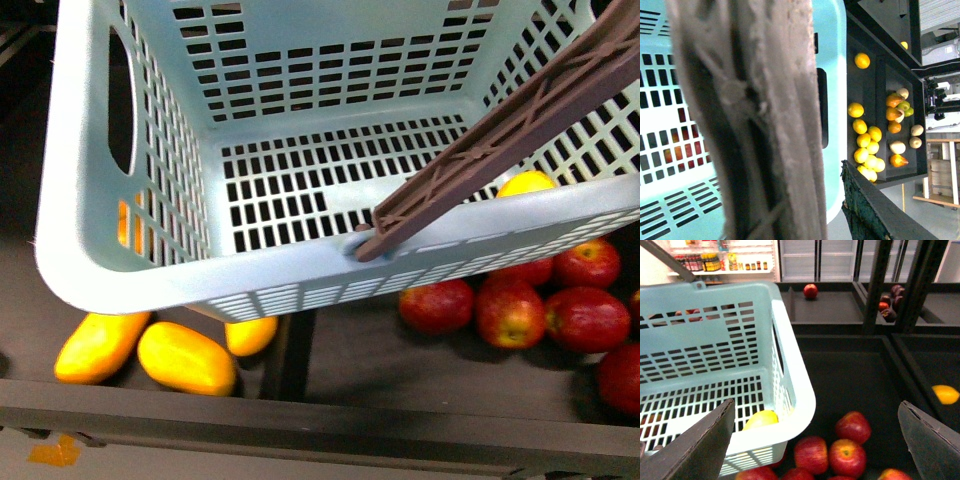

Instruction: Pick lemon and mango into basket

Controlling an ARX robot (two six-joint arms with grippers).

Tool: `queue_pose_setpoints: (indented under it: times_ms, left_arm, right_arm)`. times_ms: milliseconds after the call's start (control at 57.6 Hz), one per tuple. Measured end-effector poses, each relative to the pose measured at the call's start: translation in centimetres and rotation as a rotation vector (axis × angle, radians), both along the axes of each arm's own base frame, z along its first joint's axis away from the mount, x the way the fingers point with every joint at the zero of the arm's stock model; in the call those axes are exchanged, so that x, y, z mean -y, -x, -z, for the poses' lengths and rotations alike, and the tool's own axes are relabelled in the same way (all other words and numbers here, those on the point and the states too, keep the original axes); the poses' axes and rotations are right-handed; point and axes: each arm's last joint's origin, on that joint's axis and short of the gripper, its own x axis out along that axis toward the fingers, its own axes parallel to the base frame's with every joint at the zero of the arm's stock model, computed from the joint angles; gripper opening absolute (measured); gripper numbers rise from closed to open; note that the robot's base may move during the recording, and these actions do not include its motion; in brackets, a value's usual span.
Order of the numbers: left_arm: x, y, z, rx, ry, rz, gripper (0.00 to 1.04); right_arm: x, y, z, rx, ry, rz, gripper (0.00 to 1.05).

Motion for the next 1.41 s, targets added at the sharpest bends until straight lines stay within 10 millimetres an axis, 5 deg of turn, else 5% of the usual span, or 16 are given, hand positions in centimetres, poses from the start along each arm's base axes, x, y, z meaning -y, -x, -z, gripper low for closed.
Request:
queue_pose_setpoints:
  times_ms: [1406]
  left_arm:
    - [-0.40,-0.34,-0.07,0.008,-0.005,-0.019,0.28]
  right_arm:
    - [-0.01,0.00,0.07,-0.003,0.000,-0.005,0.96]
